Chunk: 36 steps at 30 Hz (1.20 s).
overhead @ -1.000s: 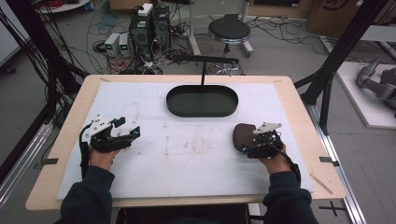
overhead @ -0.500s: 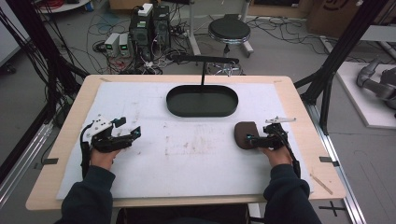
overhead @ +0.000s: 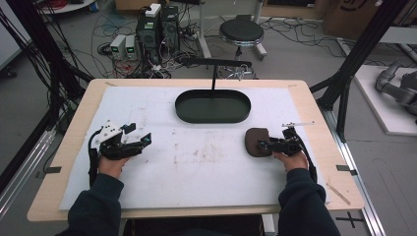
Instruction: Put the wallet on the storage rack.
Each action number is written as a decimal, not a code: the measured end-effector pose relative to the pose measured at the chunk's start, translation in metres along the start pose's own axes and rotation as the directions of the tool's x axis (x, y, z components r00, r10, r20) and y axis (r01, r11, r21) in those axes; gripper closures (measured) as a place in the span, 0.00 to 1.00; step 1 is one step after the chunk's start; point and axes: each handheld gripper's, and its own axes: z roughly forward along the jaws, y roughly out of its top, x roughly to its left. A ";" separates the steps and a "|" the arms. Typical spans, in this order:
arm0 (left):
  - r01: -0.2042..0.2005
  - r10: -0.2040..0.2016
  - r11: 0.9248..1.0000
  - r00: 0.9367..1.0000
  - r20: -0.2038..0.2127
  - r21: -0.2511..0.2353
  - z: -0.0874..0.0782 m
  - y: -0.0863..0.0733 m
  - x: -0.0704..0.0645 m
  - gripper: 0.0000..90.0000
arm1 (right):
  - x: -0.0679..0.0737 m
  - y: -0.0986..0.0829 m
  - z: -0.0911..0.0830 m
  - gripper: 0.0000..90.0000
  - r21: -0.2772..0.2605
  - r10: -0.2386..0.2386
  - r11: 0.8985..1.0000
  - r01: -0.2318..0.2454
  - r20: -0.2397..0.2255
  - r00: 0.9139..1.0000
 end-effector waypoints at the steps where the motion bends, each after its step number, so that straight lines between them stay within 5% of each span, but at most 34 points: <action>1: -0.002 0.002 1.000 1.000 0.002 0.001 -0.001 0.000 0.000 0.26 | 0.002 0.001 0.000 0.49 -0.003 -0.013 1.000 0.013 -0.003 1.000; 6: -0.001 0.001 1.000 1.000 -0.005 -0.001 -0.003 0.000 0.001 0.26 | 0.014 0.009 -0.011 0.72 -0.061 -0.116 0.991 0.117 0.006 0.993; 10: 0.004 -0.004 1.000 1.000 -0.012 -0.004 -0.006 0.000 0.004 0.26 | 0.030 0.013 -0.017 0.77 -0.083 -0.216 0.972 0.220 0.063 0.974; 12: 0.006 -0.006 1.000 1.000 -0.017 -0.008 -0.007 0.000 0.005 0.26 | 0.042 0.018 -0.025 0.79 -0.072 -0.301 0.946 0.316 0.166 0.939; 15: 0.008 -0.008 1.000 1.000 -0.019 -0.010 -0.009 0.000 0.005 0.26 | 0.059 0.024 -0.034 0.80 -0.029 -0.417 0.897 0.442 0.282 0.864; 17: 0.008 -0.008 1.000 1.000 -0.020 -0.009 -0.009 0.000 0.005 0.27 | 0.066 0.025 -0.037 0.80 -0.011 -0.453 0.879 0.476 0.290 0.843; 22: 0.005 -0.005 1.000 1.000 -0.017 -0.008 -0.009 0.000 0.005 0.27 | 0.081 0.021 -0.030 0.80 0.008 -0.517 0.847 0.531 0.243 0.821; 29: 0.004 -0.005 1.000 1.000 -0.016 -0.009 -0.008 0.000 0.005 0.27 | 0.108 0.019 -0.009 0.79 0.059 -0.634 0.764 0.643 0.257 0.729; 31: 0.006 -0.006 1.000 1.000 -0.016 -0.009 -0.008 0.000 0.005 0.27 | 0.111 0.019 -0.007 0.79 0.055 -0.639 0.760 0.648 0.252 0.727; 33: 0.007 -0.007 1.000 1.000 -0.015 -0.009 -0.008 0.000 0.005 0.27 | 0.112 0.018 -0.007 0.78 0.039 -0.637 0.761 0.648 0.234 0.734; 35: 0.005 -0.006 1.000 1.000 -0.017 -0.010 -0.008 0.000 0.004 0.27 | 0.111 0.018 -0.006 0.77 -0.001 -0.618 0.776 0.630 0.197 0.761; 36: 0.005 -0.005 1.000 1.000 -0.015 -0.011 -0.008 0.000 0.004 0.27 | 0.110 0.017 -0.006 0.76 -0.014 -0.616 0.778 0.628 0.184 0.766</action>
